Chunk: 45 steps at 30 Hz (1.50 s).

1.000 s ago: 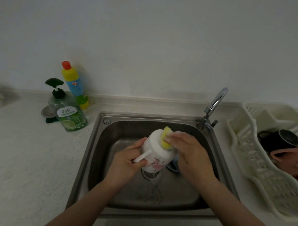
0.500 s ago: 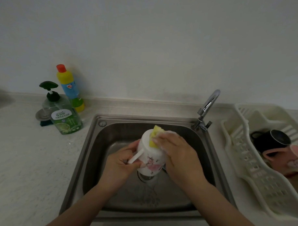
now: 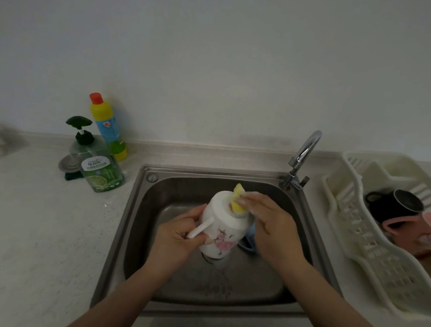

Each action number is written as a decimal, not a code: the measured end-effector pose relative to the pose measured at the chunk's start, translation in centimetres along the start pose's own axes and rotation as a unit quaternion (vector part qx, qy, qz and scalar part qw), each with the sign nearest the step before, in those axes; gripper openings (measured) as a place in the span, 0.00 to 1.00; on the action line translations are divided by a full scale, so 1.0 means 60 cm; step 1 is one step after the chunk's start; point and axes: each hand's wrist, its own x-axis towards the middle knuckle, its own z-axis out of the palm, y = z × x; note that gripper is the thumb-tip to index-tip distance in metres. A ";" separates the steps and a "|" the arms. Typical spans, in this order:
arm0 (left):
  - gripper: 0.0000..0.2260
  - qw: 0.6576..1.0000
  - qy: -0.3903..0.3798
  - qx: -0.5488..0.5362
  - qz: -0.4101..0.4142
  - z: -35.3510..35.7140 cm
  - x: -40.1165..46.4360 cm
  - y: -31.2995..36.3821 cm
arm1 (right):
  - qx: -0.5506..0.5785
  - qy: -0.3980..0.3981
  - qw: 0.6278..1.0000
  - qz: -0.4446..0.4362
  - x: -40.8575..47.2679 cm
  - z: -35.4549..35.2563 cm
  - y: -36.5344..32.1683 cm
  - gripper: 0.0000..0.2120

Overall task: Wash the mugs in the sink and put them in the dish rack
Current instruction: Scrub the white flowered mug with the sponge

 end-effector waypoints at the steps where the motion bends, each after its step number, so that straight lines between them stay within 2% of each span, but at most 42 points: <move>1: 0.04 1.000 0.000 -0.003 -0.002 0.001 0.002 0.001 | -0.008 -0.007 1.000 -0.001 0.003 0.007 -0.011 0.16; 5: 0.11 0.999 0.017 -0.045 0.006 -0.014 0.008 0.008 | -0.022 0.024 0.995 -0.094 -0.013 -0.008 0.002 0.18; 6: 0.11 0.998 0.023 -0.049 0.015 -0.019 0.011 0.015 | 0.014 0.034 0.996 -0.077 -0.018 -0.016 0.016 0.17; 7: 0.11 0.998 0.029 -0.044 0.020 -0.020 0.014 0.022 | 0.091 0.039 0.995 -0.013 -0.020 -0.021 0.017 0.14; 8: 0.11 0.999 0.024 -0.034 0.010 -0.014 0.017 0.023 | 0.200 0.040 0.976 0.081 -0.020 -0.017 0.012 0.10; 10: 0.13 0.998 -0.017 -0.021 -0.054 0.011 0.017 0.016 | 0.367 0.014 0.894 0.257 -0.024 0.011 -0.013 0.09; 12: 0.10 0.989 -0.036 -0.024 -0.139 0.041 0.011 -0.005 | 0.389 0.010 0.852 0.350 -0.043 0.051 -0.014 0.11; 15: 0.16 0.964 0.020 -0.094 -0.247 0.046 0.008 -0.030 | 0.369 0.113 0.826 0.412 -0.054 0.068 0.023 0.10; 18: 0.12 0.946 0.068 -0.166 -0.270 0.037 0.026 -0.028 | 0.328 0.132 0.816 0.458 -0.055 0.054 0.057 0.09; 21: 0.06 0.946 0.093 -0.182 -0.251 0.039 0.047 -0.016 | 0.332 0.068 0.800 0.494 -0.054 0.065 0.059 0.10; 24: 0.06 0.954 0.127 -0.155 -0.223 0.051 0.064 -0.007 | 0.357 -0.008 0.789 0.500 -0.046 0.070 0.044 0.12; 28: 0.11 0.968 0.109 -0.102 -0.201 0.062 0.072 -0.016 | 0.416 0.047 0.773 0.476 -0.017 0.052 0.032 0.12; 31: 0.10 0.986 0.059 0.041 -0.152 0.056 0.075 -0.024 | 0.403 0.066 0.782 0.471 -0.001 0.036 0.032 0.10; 34: 0.10 0.984 -0.012 0.104 -0.141 0.049 0.078 -0.027 | 0.397 0.081 0.779 0.479 0.004 0.031 0.038 0.10; 36: 0.08 0.982 -0.065 0.090 -0.156 0.045 0.080 -0.033 | 0.395 0.089 0.774 0.487 0.010 0.029 0.042 0.09; 41: 0.23 0.969 -0.151 -0.012 -0.193 0.029 0.085 -0.031 | 0.382 0.079 0.785 0.481 0.019 0.029 0.060 0.10; 43: 0.21 0.958 -0.181 -0.046 -0.218 0.026 0.090 -0.024 | 0.375 0.074 0.795 0.471 0.018 0.029 0.064 0.10; 45: 0.20 0.948 -0.213 -0.037 -0.232 0.026 0.092 -0.013 | 0.369 0.070 0.804 0.461 0.018 0.026 0.062 0.10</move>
